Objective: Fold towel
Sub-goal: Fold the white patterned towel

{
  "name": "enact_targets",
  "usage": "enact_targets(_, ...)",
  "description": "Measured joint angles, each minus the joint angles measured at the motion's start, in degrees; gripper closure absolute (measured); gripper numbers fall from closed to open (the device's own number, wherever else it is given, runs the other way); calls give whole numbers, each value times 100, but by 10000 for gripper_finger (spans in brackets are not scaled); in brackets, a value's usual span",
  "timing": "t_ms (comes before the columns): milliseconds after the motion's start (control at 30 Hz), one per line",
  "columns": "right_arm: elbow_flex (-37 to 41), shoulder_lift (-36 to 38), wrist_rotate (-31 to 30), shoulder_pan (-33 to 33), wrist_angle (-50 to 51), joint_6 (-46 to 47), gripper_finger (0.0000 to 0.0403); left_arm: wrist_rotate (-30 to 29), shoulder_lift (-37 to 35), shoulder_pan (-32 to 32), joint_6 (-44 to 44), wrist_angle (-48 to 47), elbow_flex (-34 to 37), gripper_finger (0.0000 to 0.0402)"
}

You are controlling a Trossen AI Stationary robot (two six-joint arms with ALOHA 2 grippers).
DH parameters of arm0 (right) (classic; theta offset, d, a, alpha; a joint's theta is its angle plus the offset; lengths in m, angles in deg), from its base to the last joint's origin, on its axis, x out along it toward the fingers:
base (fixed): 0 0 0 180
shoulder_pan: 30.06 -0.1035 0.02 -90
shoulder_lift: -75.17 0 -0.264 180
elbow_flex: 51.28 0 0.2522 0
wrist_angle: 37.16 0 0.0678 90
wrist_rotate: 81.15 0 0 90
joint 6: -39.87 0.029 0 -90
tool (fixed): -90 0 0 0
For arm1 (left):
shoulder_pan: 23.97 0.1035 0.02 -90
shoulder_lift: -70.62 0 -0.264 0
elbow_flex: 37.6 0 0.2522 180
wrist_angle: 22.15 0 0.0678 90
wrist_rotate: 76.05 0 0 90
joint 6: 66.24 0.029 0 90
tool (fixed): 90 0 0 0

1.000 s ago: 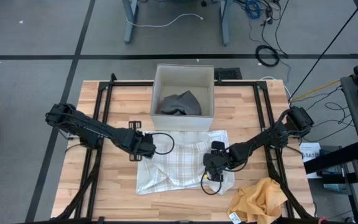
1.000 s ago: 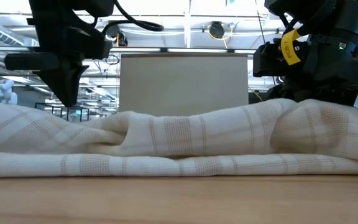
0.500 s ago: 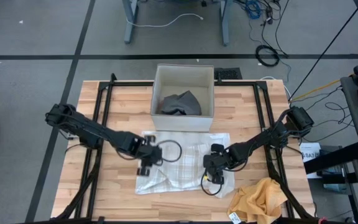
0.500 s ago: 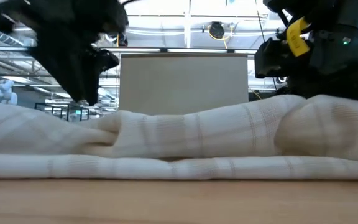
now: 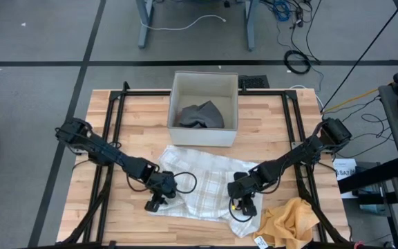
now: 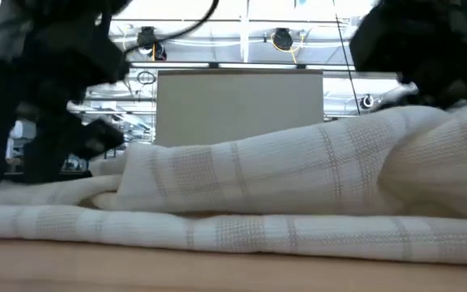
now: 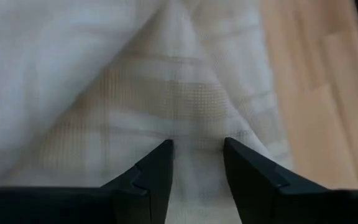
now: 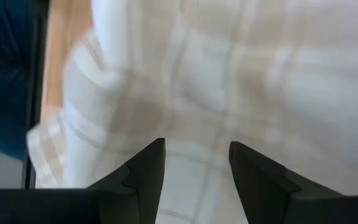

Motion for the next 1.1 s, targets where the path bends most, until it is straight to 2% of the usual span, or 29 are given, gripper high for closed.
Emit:
enact_targets(133, -65, 432, -1131, 47, 143, -246, 234, 174, 316, -74, -27, 248, -5, 253)
enact_targets(233, -77, 645, -2420, 154, 142, -345, 234, 160, 352, -101, -16, 282, 1, 253)
enact_targets(300, -77, 646, -2801, 285, 144, -463, 234, 121, 357, -104, -16, 345, 4, 253)
enact_targets(500, -72, 309, -2449, 812, 173, -777, 234, -101, 363, -141, 0, 358, 8, 253)
enact_targets(667, -72, -163, -1826, 1099, 154, -976, 234, -157, 368, -141, 10, 396, 12, 253)
enact_targets(867, -81, -506, -1796, 1152, 182, -1146, 237, -190, 374, -141, 15, 433, 12, 253)
enact_targets(967, -85, -527, -1793, 1148, 106, -1278, 257, -190, 374, -139, 15, 433, 14, 253)
enact_targets(1100, -68, -405, -1799, 1082, 179, -1348, 311, -193, 376, -138, 15, 433, 14, 253)
